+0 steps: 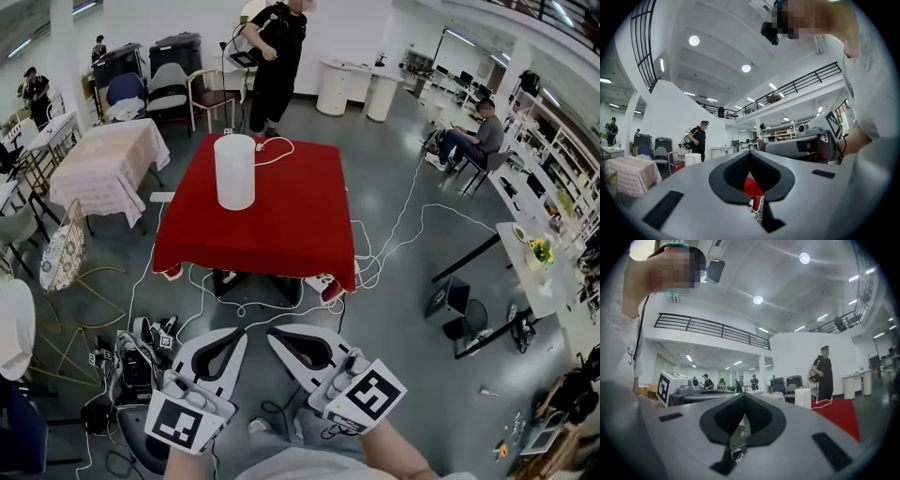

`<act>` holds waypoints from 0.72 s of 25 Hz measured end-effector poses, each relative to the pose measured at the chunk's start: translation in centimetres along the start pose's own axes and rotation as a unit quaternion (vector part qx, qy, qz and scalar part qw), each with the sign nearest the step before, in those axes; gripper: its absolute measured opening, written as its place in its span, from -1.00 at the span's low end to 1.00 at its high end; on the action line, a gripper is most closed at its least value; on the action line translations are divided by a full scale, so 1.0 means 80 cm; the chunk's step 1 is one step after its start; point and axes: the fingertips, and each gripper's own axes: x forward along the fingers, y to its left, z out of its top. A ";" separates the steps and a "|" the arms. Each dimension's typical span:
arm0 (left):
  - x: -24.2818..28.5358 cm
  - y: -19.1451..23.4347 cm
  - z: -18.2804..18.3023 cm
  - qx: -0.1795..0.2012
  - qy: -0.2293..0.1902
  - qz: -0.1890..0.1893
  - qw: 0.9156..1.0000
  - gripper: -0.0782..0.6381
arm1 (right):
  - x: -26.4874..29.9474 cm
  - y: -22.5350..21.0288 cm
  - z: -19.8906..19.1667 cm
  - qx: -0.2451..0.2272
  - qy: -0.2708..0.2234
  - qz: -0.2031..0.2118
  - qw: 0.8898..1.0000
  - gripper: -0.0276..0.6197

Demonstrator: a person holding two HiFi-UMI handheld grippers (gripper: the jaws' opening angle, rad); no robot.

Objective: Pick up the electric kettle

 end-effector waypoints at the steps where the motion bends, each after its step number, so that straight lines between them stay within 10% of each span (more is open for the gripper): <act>1: 0.005 0.002 -0.003 -0.008 0.004 -0.001 1.000 -0.75 | 0.001 -0.006 -0.001 0.003 0.001 -0.001 1.000 -0.90; 18: 0.185 0.052 0.020 -0.004 -0.022 0.060 0.998 -0.75 | 0.035 -0.191 0.035 -0.014 -0.017 0.081 0.996 -0.90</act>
